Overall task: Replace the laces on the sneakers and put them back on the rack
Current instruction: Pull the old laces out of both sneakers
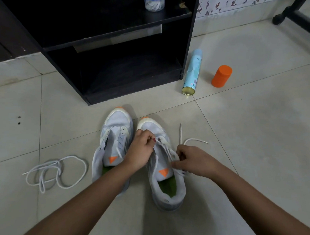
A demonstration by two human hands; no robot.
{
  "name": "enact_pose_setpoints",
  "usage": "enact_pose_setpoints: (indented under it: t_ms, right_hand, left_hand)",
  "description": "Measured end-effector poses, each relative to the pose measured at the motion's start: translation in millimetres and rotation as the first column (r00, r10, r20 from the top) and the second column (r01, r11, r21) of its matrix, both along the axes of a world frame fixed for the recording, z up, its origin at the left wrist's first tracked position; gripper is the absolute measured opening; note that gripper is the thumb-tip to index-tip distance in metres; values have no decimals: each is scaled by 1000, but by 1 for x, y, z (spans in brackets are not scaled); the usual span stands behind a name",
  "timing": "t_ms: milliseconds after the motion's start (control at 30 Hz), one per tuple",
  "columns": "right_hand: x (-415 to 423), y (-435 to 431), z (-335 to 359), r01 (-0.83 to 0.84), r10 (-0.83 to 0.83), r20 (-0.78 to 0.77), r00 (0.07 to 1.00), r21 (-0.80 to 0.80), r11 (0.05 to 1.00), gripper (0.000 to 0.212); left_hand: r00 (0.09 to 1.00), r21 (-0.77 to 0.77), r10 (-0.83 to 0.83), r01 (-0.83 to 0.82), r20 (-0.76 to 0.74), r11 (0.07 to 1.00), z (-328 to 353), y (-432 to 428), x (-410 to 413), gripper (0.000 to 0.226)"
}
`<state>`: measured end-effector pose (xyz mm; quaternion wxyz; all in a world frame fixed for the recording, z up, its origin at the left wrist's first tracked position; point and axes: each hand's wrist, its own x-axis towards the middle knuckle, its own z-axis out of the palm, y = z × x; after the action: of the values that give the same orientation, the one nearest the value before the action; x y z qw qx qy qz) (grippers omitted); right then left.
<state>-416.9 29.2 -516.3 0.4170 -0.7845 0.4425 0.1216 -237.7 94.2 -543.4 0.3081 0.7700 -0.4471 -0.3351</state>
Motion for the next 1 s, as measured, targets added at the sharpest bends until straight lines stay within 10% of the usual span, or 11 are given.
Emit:
enact_pose_setpoints:
  t_ms: [133, 533, 700, 800, 1000]
  right_hand:
    - [8, 7, 10, 45, -34, 80, 996, -150, 988, 55]
    - [30, 16, 7, 90, -2, 199, 980, -438, 895, 23]
    - [32, 0, 4, 336, -331, 302, 894, 34, 941, 21]
    - [30, -12, 13, 463, -634, 251, 731, 499, 732, 20]
    - [27, -27, 11, 436, -624, 101, 775, 628, 645, 34]
  left_hand:
    - [998, 19, -57, 57, 24, 998, 3, -3, 4, 7]
    - [973, 22, -123, 120, 196, 992, 7, 5, 0, 22]
    - [971, -30, -105, 114, 214, 993, 5, 4, 0, 16]
    - [972, -50, -103, 116, 211, 992, 2, 5, 3, 13]
    - [973, -33, -98, 108, 210, 994, 3, 4, 5, 17]
